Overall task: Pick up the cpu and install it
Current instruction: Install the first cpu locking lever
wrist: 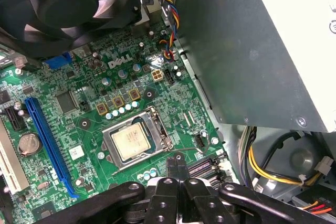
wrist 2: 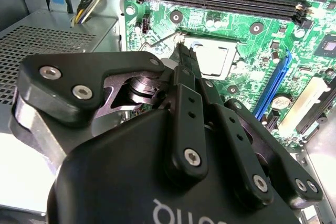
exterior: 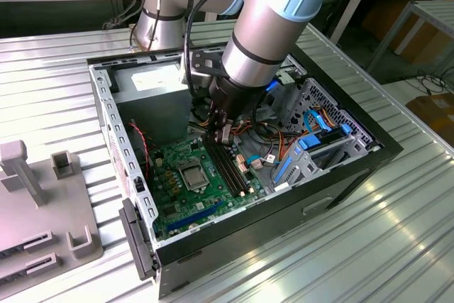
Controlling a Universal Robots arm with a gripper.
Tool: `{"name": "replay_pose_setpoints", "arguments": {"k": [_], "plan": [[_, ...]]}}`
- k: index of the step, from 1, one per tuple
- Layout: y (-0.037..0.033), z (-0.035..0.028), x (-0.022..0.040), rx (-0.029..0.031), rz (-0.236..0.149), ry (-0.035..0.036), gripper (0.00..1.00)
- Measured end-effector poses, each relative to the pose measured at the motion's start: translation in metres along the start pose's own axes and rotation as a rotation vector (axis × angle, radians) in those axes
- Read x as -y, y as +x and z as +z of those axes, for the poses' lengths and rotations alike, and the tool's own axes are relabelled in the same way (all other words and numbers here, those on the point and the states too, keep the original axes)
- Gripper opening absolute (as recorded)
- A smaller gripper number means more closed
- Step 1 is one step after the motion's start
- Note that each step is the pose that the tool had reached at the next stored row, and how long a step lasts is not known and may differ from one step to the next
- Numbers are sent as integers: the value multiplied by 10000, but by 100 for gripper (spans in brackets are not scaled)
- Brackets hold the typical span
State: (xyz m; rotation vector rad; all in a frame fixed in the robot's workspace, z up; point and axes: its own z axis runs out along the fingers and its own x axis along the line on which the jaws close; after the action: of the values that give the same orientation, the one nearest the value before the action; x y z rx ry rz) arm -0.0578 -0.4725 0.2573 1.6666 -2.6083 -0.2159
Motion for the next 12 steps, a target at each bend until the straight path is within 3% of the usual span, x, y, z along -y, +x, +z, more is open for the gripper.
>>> {"name": "replay_pose_setpoints", "arguments": {"k": [9, 12], "plan": [[-161, -7, 131, -3, -7, 0, 11], [-192, -6, 137, -2, -6, 1, 11]]}}
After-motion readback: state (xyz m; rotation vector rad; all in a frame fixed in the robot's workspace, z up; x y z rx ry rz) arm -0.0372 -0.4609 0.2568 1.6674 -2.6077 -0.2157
